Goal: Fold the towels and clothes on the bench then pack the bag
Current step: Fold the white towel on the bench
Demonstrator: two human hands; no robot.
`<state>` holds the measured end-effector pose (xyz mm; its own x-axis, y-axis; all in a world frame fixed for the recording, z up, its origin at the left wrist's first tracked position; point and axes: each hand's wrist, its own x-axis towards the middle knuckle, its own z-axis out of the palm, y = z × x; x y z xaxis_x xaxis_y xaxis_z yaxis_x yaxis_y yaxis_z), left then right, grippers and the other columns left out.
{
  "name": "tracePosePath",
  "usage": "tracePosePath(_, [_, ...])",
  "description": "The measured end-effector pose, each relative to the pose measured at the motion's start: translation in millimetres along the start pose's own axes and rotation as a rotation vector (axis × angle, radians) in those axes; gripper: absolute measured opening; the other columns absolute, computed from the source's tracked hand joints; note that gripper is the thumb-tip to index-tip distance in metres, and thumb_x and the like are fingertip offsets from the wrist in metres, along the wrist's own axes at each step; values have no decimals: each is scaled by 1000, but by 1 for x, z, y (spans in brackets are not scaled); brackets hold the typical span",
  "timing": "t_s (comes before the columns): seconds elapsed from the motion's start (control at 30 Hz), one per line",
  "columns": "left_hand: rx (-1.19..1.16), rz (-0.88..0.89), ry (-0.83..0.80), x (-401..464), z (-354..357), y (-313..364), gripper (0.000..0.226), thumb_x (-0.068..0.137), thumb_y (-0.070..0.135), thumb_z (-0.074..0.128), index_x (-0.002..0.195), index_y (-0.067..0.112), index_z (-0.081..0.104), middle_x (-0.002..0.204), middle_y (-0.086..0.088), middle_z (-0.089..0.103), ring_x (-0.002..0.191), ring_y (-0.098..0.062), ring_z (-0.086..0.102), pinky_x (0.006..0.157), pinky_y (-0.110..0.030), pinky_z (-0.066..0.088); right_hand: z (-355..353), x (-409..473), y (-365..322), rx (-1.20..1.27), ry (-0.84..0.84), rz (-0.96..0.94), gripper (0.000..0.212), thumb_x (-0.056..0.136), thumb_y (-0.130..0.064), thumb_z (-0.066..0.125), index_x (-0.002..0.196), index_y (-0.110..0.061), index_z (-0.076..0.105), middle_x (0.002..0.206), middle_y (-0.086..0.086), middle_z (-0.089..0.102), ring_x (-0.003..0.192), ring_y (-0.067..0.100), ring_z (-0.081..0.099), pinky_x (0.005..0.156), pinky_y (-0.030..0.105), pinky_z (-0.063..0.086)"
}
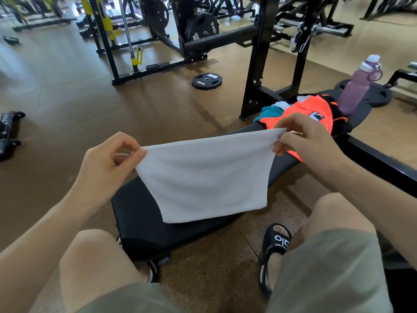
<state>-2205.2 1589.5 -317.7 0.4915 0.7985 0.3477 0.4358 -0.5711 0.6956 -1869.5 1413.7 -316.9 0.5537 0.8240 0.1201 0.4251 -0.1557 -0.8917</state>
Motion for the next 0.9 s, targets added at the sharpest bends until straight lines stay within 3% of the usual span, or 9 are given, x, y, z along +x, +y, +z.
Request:
tracePosePath(0.1, [72, 27, 28, 2, -1, -3, 10, 94, 22, 71, 87, 21, 64, 84, 10, 69, 73, -9, 70, 71, -26, 52, -2, 2, 0, -111, -3, -36, 11, 99, -15, 61, 107, -17, 68, 76, 0, 74, 72, 16, 73, 86, 40, 60])
tracePosePath(0.3, [91, 89, 32, 6, 1, -4, 8, 93, 17, 71, 92, 25, 68, 84, 6, 70, 80, -6, 68, 75, -10, 50, -2, 10, 3, -125, 15, -27, 8, 101, -19, 61, 102, -20, 68, 73, 1, 74, 67, 17, 73, 82, 40, 62])
tracePosePath(0.5, [193, 191, 22, 9, -3, -9, 10, 93, 10, 70, 96, 16, 77, 89, 12, 72, 83, -9, 67, 79, -16, 50, -4, 14, 3, -120, -36, -44, 11, 100, -15, 61, 96, -21, 68, 68, -2, 74, 64, 17, 73, 74, 33, 63])
tracePosePath(0.77, [242, 234, -25, 13, -2, -22, 17, 94, 6, 68, 104, 16, 78, 94, 6, 73, 86, -9, 66, 81, -8, 47, 0, 28, 9, -70, -21, -80, 14, 99, -13, 63, 94, -26, 67, 71, -3, 73, 69, 22, 75, 77, 45, 63])
tracePosePath(0.9, [366, 279, 21, 33, -2, -23, 19, 95, 7, 67, 107, 16, 78, 89, 5, 71, 79, -13, 60, 78, -12, 43, 11, 42, 8, 1, 104, -115, 15, 102, -13, 59, 97, -24, 67, 78, 1, 74, 72, 23, 75, 79, 45, 63])
